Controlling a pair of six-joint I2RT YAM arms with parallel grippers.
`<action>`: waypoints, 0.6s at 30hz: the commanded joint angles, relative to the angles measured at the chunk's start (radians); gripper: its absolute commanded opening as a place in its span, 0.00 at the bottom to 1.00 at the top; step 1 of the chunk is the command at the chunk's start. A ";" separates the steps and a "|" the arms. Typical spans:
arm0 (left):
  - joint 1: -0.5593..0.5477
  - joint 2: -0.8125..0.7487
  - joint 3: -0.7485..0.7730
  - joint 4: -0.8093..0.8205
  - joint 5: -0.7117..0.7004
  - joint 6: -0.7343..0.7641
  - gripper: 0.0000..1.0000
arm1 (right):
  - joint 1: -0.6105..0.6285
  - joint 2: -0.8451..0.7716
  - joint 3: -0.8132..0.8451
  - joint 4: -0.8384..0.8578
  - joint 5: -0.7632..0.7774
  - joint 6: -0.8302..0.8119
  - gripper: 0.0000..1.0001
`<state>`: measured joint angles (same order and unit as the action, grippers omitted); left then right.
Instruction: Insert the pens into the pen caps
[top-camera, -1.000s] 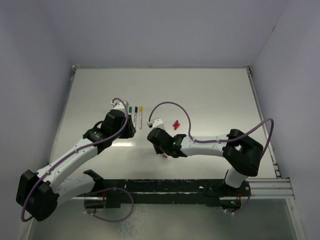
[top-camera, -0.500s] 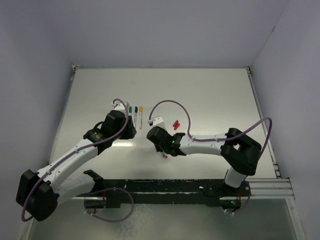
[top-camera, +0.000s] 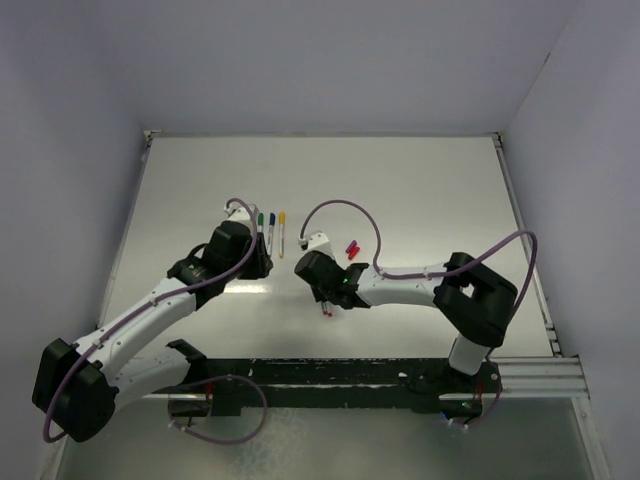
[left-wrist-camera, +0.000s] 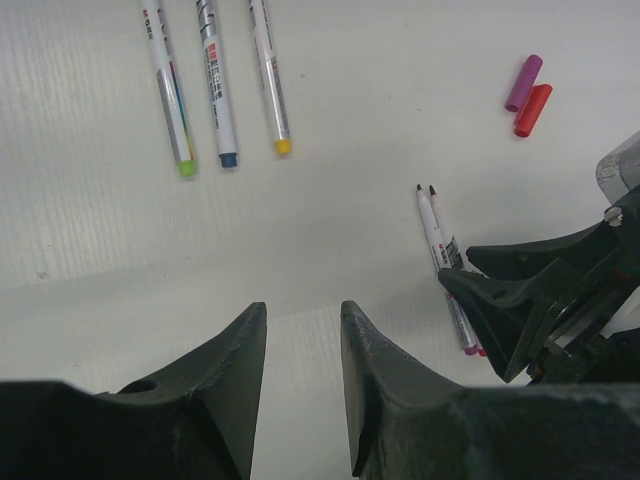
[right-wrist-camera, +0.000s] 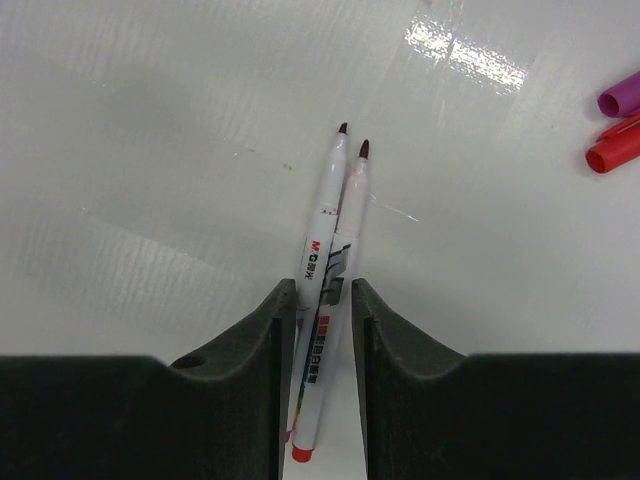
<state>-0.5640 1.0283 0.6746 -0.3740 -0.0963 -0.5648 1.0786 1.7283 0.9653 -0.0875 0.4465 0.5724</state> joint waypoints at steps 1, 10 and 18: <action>-0.003 -0.010 0.006 0.031 -0.003 -0.006 0.39 | -0.005 0.016 0.033 0.019 -0.013 -0.002 0.31; -0.003 -0.004 0.008 0.033 -0.003 -0.006 0.39 | -0.006 0.040 0.079 -0.005 -0.020 0.010 0.30; -0.003 0.005 0.006 0.039 0.001 -0.003 0.39 | -0.005 0.021 0.094 -0.045 0.036 -0.001 0.33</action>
<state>-0.5640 1.0325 0.6746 -0.3740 -0.0963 -0.5648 1.0786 1.7664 1.0142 -0.1051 0.4343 0.5739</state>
